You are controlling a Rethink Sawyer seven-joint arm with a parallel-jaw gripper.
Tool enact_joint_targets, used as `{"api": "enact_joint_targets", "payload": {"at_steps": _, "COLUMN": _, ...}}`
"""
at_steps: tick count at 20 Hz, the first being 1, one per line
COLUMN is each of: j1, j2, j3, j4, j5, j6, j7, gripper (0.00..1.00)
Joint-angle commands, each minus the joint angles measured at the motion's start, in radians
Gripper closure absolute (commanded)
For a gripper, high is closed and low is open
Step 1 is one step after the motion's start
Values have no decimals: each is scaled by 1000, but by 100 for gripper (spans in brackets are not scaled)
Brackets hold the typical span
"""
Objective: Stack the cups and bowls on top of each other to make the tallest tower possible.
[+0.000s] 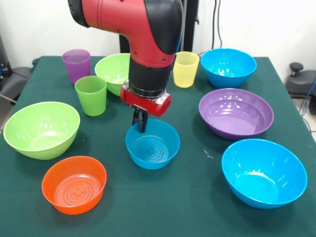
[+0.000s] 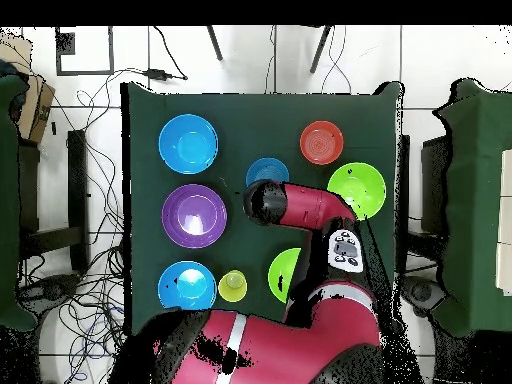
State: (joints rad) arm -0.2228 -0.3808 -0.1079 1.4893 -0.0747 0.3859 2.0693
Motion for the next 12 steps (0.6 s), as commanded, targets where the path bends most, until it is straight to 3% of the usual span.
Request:
{"api": "enact_joint_targets", "payload": {"at_steps": 1, "j1": 26, "j2": 69, "j3": 86, "j4": 71, "j5": -42, "j6": -37, "j7": 56, "gripper": 100}}
{"api": "enact_joint_targets", "payload": {"at_steps": 12, "j1": 25, "j2": 71, "j3": 88, "j4": 58, "j5": -43, "j6": -29, "j7": 46, "gripper": 100}}
